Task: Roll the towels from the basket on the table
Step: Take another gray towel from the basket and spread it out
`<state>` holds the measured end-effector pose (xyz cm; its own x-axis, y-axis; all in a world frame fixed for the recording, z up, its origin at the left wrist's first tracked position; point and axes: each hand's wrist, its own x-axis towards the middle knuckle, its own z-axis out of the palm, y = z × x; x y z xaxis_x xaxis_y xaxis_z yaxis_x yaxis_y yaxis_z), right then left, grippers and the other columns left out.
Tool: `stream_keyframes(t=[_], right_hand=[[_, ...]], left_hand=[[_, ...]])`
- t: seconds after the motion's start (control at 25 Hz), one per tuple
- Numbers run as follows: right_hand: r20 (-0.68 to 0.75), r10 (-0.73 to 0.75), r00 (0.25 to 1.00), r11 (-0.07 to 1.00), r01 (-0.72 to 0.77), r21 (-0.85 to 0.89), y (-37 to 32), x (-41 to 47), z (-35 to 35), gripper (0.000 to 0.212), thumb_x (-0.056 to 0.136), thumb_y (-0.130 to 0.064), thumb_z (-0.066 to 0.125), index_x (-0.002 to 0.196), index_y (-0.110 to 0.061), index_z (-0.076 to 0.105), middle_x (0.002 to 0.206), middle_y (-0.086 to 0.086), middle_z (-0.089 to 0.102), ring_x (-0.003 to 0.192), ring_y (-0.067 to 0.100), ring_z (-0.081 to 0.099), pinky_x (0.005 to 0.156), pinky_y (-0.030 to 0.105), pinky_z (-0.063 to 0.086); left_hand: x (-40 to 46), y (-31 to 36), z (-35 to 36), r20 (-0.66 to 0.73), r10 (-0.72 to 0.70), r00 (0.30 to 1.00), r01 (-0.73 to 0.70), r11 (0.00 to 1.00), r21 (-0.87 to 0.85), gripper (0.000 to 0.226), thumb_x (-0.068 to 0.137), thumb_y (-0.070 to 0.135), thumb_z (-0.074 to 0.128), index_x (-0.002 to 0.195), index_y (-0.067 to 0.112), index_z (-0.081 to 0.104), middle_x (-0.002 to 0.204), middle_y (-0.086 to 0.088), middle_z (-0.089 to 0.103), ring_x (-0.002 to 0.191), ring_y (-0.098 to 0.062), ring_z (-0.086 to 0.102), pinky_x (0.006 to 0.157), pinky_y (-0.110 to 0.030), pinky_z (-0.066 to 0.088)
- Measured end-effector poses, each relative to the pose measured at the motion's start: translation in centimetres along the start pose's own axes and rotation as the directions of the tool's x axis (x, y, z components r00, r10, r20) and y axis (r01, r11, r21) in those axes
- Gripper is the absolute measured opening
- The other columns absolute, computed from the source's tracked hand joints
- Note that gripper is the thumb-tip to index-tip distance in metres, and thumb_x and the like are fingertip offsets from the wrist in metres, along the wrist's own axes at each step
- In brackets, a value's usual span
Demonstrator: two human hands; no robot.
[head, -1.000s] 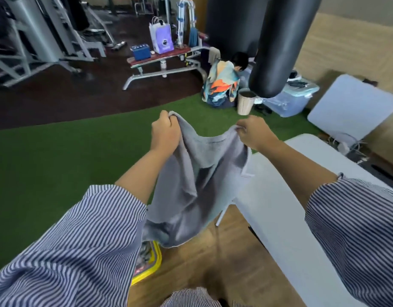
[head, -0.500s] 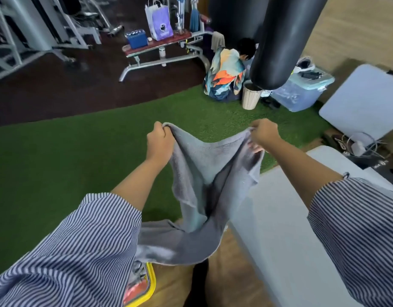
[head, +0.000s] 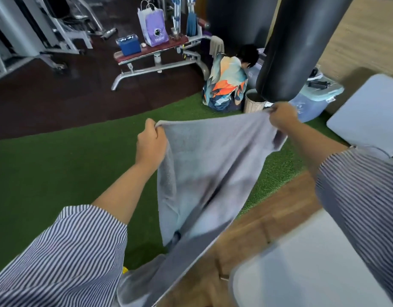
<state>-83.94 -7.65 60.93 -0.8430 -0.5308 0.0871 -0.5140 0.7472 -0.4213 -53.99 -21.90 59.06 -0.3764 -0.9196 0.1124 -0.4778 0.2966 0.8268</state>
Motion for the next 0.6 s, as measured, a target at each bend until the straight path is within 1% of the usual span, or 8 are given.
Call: stream_keyframes(t=[0.12,0.2,0.24,0.28,0.36,0.44,0.48,0.6], right_hand=[[-0.17,0.02,0.985,0.998,-0.009,0.065,0.3,3.6,-5.7,0.035,0.088,0.002,0.04,0.117,0.0,0.059,0.123,0.025,0.055,0.116,0.039,0.049,0.098,0.036,0.037],[-0.281,0.055,0.958,0.992,-0.019,0.129,1.7,5.7,-10.9,0.04,0.087,-0.011,0.038,0.122,-0.004,0.056,0.128,0.023,0.053,0.12,0.038,0.047,0.1,0.034,0.036],[-0.329,0.084,0.941,0.985,-0.027,0.172,2.8,6.5,-13.5,0.044,0.085,-0.015,0.037,0.124,-0.006,0.055,0.129,0.021,0.053,0.121,0.036,0.047,0.1,0.033,0.035],[-0.369,0.121,0.922,0.975,-0.041,0.218,3.9,6.8,-15.9,0.045,0.085,-0.014,0.036,0.126,-0.008,0.055,0.128,0.02,0.054,0.121,0.034,0.048,0.1,0.031,0.036],[-0.436,0.148,0.888,0.964,-0.032,0.263,6.7,6.3,-19.5,0.042,0.086,-0.012,0.038,0.123,-0.011,0.058,0.119,0.017,0.06,0.113,0.028,0.053,0.094,0.028,0.039],[-0.444,0.117,0.888,0.951,0.028,0.307,9.6,4.2,-20.8,0.038,0.083,-0.018,0.043,0.115,-0.012,0.063,0.101,0.009,0.062,0.099,0.018,0.056,0.087,0.028,0.043],[-0.42,0.112,0.9,0.937,0.045,0.348,11.4,2.9,-20.7,0.036,0.083,-0.02,0.045,0.112,-0.011,0.065,0.098,0.006,0.062,0.096,0.016,0.056,0.086,0.029,0.044],[-0.278,0.161,0.947,0.905,-0.029,0.425,17.0,-0.6,-19.7,0.028,0.088,-0.019,0.051,0.111,-0.011,0.065,0.104,0.005,0.063,0.1,0.019,0.056,0.089,0.031,0.045]], left_hand=[[2.3,3.5,0.7,-0.01,0.182,0.983,-0.181,0.98,0.089,0.019,0.097,0.029,0.038,0.085,0.014,0.04,0.067,-0.003,0.05,0.065,-0.028,0.049,0.059,-0.037,0.036],[3.5,7.2,1.3,-0.002,0.293,0.956,-0.291,0.951,0.104,0.022,0.096,0.037,0.042,0.083,0.019,0.044,0.069,-0.002,0.053,0.07,-0.029,0.05,0.063,-0.038,0.038],[3.9,9.1,1.6,-0.002,0.342,0.94,-0.34,0.936,0.09,0.026,0.096,0.041,0.044,0.079,0.02,0.044,0.068,0.001,0.051,0.07,-0.027,0.048,0.064,-0.037,0.037],[4.0,11.0,2.0,-0.014,0.388,0.922,-0.386,0.92,0.067,0.031,0.095,0.044,0.044,0.077,0.019,0.044,0.065,0.004,0.047,0.068,-0.024,0.046,0.064,-0.036,0.037],[3.2,13.6,3.0,-0.047,0.454,0.89,-0.455,0.89,-0.019,0.034,0.095,0.045,0.046,0.077,0.017,0.045,0.061,0.005,0.039,0.062,-0.015,0.039,0.062,-0.034,0.033],[0.5,14.6,4.3,-0.045,0.447,0.893,-0.449,0.887,-0.112,0.035,0.096,0.042,0.047,0.072,0.017,0.04,0.061,0.005,0.033,0.056,-0.007,0.031,0.059,-0.033,0.027],[-1.2,14.4,5.0,-0.022,0.429,0.903,-0.428,0.895,-0.128,0.037,0.095,0.042,0.048,0.072,0.015,0.038,0.061,0.004,0.032,0.055,-0.008,0.029,0.058,-0.033,0.026],[-6.8,12.3,7.1,0.082,0.408,0.91,-0.408,0.913,-0.016,0.039,0.095,0.045,0.048,0.075,0.012,0.039,0.059,0.0,0.035,0.058,-0.018,0.035,0.057,-0.035,0.031]])
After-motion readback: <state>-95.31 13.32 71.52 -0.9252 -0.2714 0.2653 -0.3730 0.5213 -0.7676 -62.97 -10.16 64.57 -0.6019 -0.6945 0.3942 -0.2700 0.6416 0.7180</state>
